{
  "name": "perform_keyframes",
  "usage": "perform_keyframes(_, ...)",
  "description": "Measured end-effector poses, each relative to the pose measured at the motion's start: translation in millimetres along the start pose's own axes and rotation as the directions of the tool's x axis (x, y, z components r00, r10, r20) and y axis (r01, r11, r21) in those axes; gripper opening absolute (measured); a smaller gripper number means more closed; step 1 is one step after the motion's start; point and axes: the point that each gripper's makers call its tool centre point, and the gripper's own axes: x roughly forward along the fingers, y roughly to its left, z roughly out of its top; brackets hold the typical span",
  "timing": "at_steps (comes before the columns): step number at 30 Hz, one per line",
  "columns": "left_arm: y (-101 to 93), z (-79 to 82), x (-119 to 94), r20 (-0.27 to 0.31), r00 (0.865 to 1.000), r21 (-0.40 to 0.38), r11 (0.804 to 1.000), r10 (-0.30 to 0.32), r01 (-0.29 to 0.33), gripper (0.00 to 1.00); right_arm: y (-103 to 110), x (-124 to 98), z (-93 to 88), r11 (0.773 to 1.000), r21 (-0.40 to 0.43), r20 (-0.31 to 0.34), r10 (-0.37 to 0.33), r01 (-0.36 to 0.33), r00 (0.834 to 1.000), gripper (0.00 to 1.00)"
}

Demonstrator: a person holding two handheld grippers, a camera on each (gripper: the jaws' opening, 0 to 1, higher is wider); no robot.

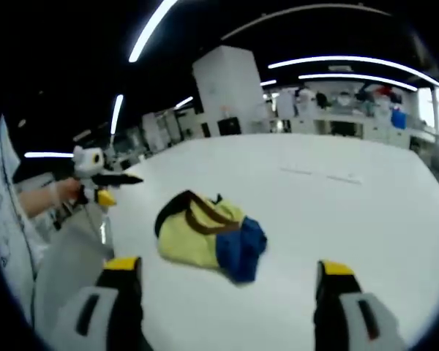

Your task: Fold the garment on the visible template until the final outline fits inside the template.

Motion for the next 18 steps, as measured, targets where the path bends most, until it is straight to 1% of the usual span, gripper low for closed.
perform_keyframes(7, -0.5, 5.0, 1, 0.004, 1.000, -0.003, 1.000, 0.001, -0.001, 0.85, -6, -6, 7.9, 1.000, 0.000, 0.018, -0.017, 0.017, 1.000, 0.98)
perform_keyframes(13, 6.5, 6.2, 1, 0.013, 1.000, -0.011, 1.000, 0.013, -0.013, 0.84, -13, -11, 7.5, 1.000, 0.002, 0.009, -0.030, 0.030, 1.000, 0.97)
perform_keyframes(18, 18.9, 2.9, 1, 0.019, 1.000, -0.026, 0.999, 0.021, -0.020, 0.81, -15, -12, 8.6, 0.999, 0.011, 0.010, -0.037, 0.037, 0.999, 0.97)
